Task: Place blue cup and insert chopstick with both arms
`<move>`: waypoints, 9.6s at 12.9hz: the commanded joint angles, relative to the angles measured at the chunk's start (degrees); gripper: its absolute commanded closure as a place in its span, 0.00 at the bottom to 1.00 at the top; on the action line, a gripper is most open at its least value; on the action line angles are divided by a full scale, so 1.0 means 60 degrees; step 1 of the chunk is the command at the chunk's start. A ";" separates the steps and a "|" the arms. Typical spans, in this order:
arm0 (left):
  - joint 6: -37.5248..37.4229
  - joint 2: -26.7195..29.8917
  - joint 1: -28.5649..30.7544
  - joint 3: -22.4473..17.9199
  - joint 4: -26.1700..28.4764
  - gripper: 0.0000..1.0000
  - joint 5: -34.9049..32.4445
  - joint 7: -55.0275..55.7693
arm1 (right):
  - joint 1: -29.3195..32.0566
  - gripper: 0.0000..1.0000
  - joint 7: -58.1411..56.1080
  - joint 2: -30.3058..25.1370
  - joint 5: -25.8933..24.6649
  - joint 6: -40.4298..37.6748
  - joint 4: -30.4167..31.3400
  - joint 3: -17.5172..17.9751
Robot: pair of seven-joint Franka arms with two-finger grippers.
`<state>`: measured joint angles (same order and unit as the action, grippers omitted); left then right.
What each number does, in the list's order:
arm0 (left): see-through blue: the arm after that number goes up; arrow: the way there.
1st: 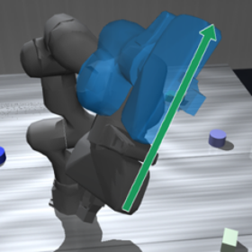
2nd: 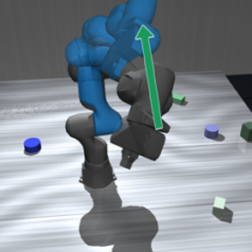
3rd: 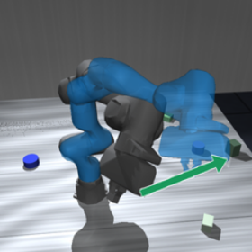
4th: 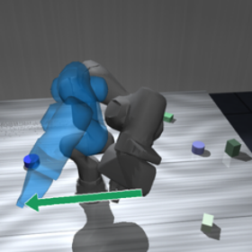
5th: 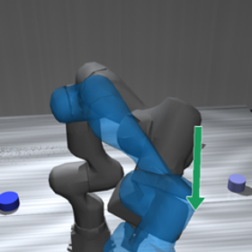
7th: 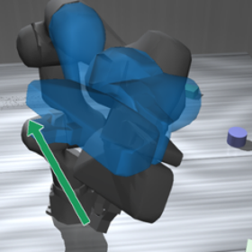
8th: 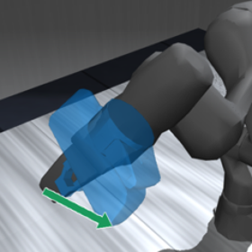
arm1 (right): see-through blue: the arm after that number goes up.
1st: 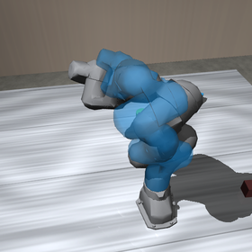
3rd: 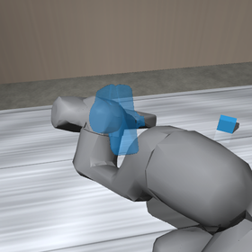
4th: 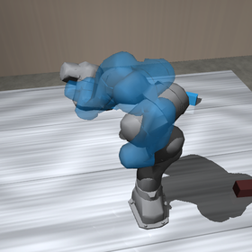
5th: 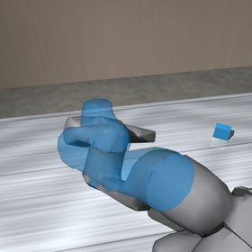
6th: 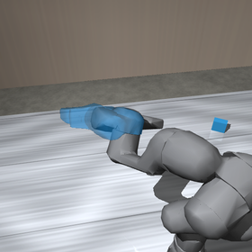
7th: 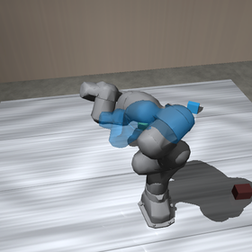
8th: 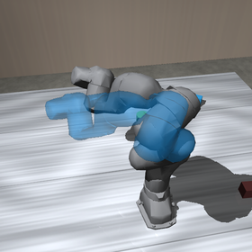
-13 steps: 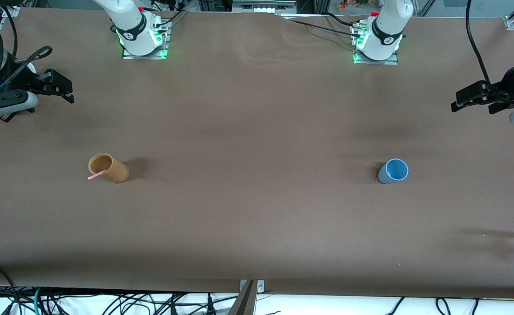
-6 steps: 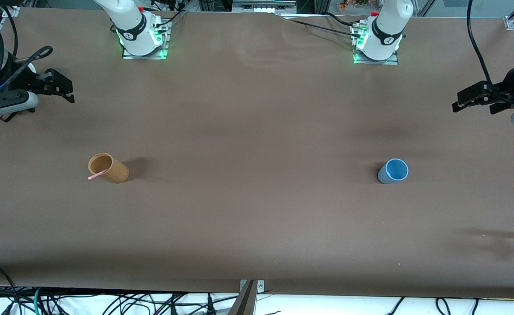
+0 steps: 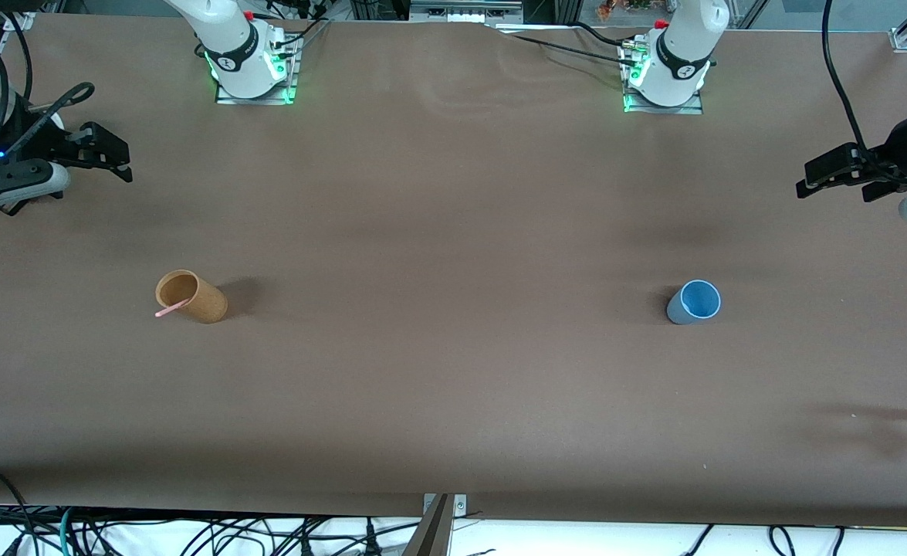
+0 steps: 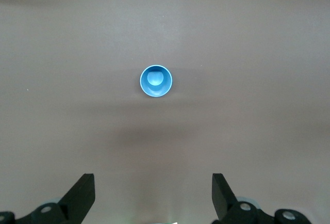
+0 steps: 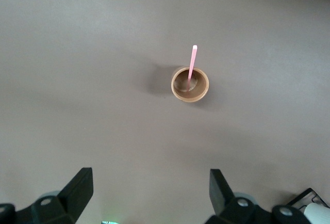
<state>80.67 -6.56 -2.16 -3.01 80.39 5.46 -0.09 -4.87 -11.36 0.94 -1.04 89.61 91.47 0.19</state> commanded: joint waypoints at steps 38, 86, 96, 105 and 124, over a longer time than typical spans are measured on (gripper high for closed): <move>0.3146 -0.3945 -0.1470 0.0019 0.0588 0.00 -0.0322 0.1156 | 0.0431 0.24 -0.0845 0.2685 0.0159 0.7373 0.3373 -0.0324; 0.7839 -0.6876 -0.5953 0.1059 -0.0815 0.68 -0.1364 1.2261 | -0.2776 1.00 0.4470 0.3139 0.0862 0.1499 -0.2442 0.0408; 0.4931 -0.4376 -0.5063 0.1000 -0.0787 0.00 -0.0588 0.8747 | -0.3992 1.00 0.7091 0.3754 0.0848 0.2773 -0.2457 0.0408; 0.1222 -0.0625 -0.1764 -0.0884 -0.0551 0.00 -0.0545 0.1920 | -0.5602 1.00 1.0386 0.5628 0.0513 0.4368 -0.3980 0.0350; -0.0100 -0.0196 -0.1324 -0.1226 -0.0332 0.00 -0.0573 -0.0761 | -0.4745 0.00 0.9360 0.6055 -0.0224 0.2066 -0.4915 0.0261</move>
<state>79.31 -8.17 -10.34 -10.39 77.81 1.61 -3.21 -38.36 51.97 38.86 -4.30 109.62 65.36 0.73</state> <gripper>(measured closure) 0.000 0.004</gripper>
